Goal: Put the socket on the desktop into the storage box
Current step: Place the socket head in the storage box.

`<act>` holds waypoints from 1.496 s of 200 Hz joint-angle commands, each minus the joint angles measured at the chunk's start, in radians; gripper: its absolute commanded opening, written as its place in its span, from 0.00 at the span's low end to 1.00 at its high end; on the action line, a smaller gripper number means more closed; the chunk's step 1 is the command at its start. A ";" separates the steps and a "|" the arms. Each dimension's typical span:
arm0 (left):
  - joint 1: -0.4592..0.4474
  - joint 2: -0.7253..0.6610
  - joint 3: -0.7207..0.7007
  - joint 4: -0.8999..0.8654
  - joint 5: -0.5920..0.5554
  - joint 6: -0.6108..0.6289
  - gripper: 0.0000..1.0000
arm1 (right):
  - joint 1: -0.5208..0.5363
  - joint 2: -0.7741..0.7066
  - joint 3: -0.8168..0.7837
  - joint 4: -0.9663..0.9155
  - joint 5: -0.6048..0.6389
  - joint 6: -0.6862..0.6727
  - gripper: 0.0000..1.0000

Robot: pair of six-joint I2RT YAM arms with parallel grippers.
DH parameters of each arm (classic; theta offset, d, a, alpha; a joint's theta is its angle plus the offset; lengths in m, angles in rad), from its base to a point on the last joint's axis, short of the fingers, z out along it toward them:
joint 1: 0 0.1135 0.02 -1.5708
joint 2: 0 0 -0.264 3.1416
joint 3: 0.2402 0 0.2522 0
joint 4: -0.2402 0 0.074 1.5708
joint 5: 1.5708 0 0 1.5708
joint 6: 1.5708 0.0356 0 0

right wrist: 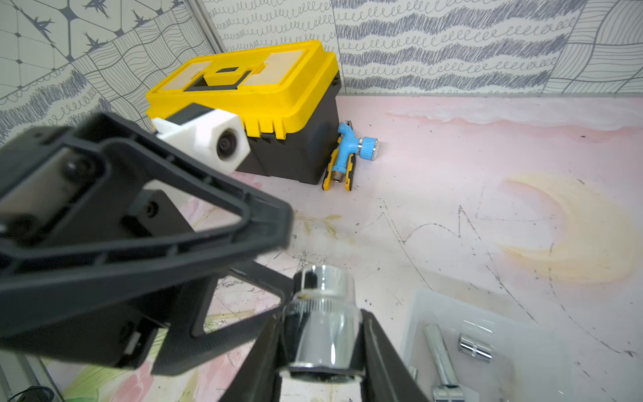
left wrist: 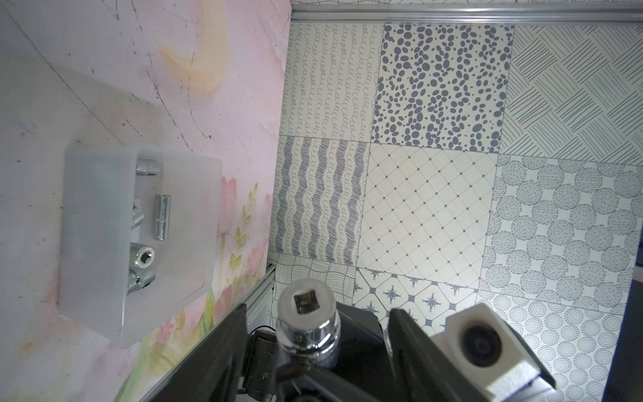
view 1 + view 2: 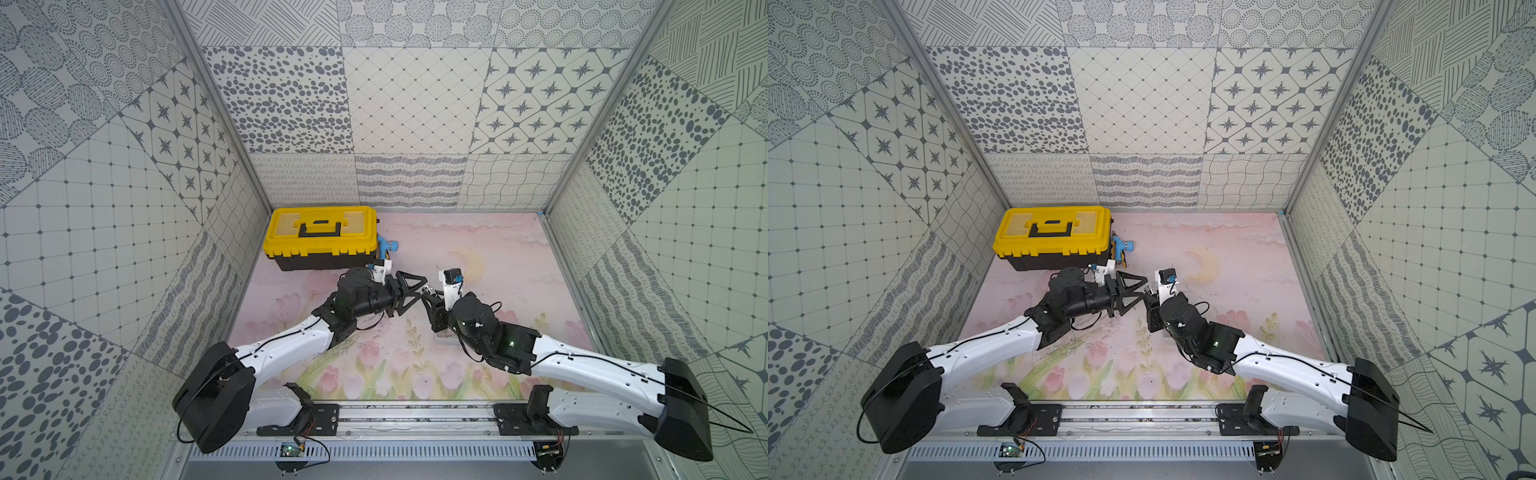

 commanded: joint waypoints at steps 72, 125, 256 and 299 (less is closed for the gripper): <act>0.039 -0.056 0.251 -0.842 -0.332 0.663 0.62 | -0.291 -0.132 0.197 -0.635 -0.406 0.197 0.01; 0.030 -0.036 0.258 -0.931 -0.469 0.747 0.57 | -0.408 0.016 0.282 -0.730 -0.520 0.131 0.00; -0.005 0.131 0.245 -0.904 -0.562 0.822 0.60 | -0.424 0.431 0.495 -0.826 -0.366 0.024 0.03; -0.008 0.196 0.245 -0.811 -0.544 0.848 0.61 | -0.424 0.496 0.514 -0.820 -0.359 0.023 0.08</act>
